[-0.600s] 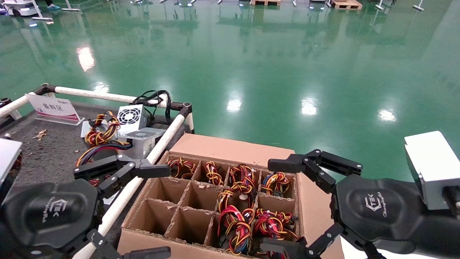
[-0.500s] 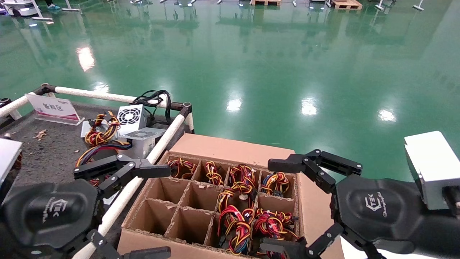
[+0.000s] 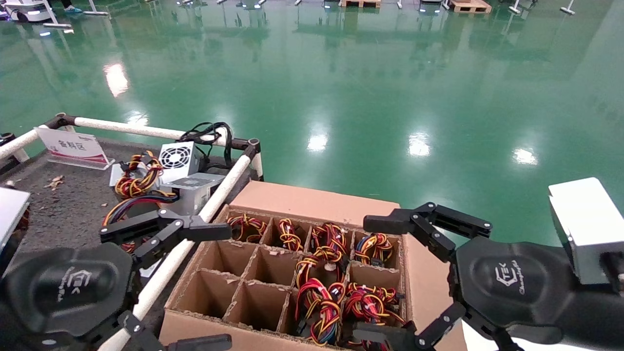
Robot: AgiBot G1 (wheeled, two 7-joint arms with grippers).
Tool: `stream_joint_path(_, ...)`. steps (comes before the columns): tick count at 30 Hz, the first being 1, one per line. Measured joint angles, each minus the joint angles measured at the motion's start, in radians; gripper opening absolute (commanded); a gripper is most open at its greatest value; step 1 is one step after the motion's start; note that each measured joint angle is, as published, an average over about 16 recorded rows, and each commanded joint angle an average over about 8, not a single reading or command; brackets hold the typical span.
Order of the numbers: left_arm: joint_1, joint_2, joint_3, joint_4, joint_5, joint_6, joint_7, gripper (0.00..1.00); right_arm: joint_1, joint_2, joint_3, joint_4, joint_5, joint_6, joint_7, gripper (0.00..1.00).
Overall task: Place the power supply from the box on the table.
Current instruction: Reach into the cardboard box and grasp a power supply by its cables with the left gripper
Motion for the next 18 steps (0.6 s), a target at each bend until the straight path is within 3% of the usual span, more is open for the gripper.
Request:
stream_joint_path(3, 0.0, 0.0, 0.0, 0.0, 0.0, 0.0, 0.0, 1.0, 0.0, 0.0, 0.0, 0.0, 0.0, 0.0, 0.0, 0.98)
stream_joint_path(6, 0.0, 0.0, 0.0, 0.0, 0.0, 0.0, 0.0, 1.0, 0.0, 0.0, 0.0, 0.0, 0.0, 0.0, 0.0, 0.88)
stream_joint_path(13, 0.0, 0.0, 0.0, 0.0, 0.0, 0.0, 0.0, 1.0, 0.0, 0.0, 0.0, 0.0, 0.0, 0.0, 0.0, 0.54)
stream_joint_path(18, 0.0, 0.0, 0.0, 0.0, 0.0, 0.0, 0.0, 1.0, 0.0, -0.002, 0.0, -0.002, 0.003, 0.003, 0.004, 0.18)
